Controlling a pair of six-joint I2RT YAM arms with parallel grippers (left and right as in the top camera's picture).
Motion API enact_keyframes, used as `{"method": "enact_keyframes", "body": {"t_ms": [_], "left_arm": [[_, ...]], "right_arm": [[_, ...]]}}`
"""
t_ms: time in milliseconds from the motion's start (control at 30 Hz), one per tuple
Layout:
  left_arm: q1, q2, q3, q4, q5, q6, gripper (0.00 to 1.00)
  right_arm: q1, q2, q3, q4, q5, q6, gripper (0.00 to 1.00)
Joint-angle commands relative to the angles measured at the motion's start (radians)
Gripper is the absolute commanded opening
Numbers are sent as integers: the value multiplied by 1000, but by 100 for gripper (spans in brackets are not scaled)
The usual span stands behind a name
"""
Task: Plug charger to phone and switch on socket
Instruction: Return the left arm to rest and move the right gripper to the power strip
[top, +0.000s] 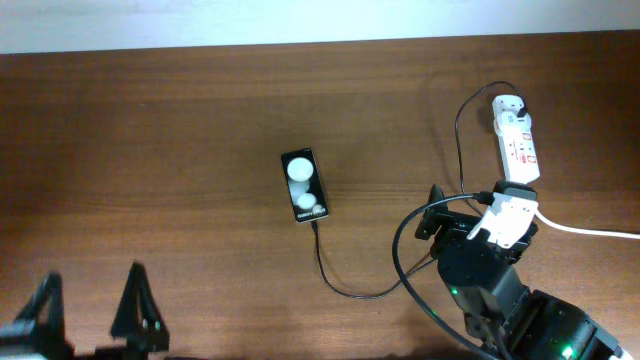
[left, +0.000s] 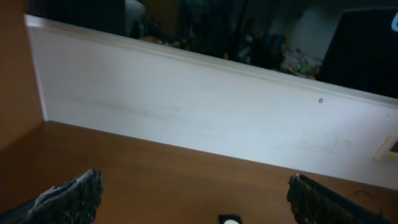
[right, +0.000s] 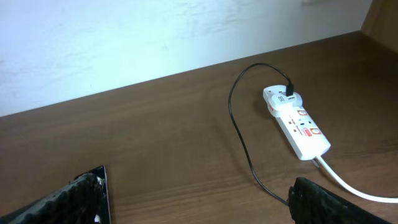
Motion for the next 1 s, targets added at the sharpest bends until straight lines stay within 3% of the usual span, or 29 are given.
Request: {"method": "enact_keyframes", "body": {"t_ms": [0, 100, 167, 600, 633, 667, 800, 967], "left_arm": [[45, -119, -3, -98, -7, 16, 99], [47, -234, -3, -348, -7, 16, 99], [47, -269, -3, -602, -7, 16, 99], [47, -329, 22, -661, -25, 12, 99], [47, -329, 21, -635, 6, -19, 99], [47, -329, 11, -509, 14, -83, 99], [47, -329, -127, -250, 0, -82, 99], [47, -329, -616, 247, 1, -78, 99]], "right_arm": [[-3, -3, 8, 2, -10, 0, 99], [-3, -3, 7, 2, -10, 0, 99], [-3, -3, 8, -5, -10, 0, 99], [-3, -3, 8, -44, -11, 0, 99], [-3, -3, 7, -54, -10, 0, 99], [-3, -3, 8, -65, -10, 0, 99], [-3, -3, 7, -64, -10, 1, 99], [-3, -3, 8, -65, -10, 1, 99]]}}
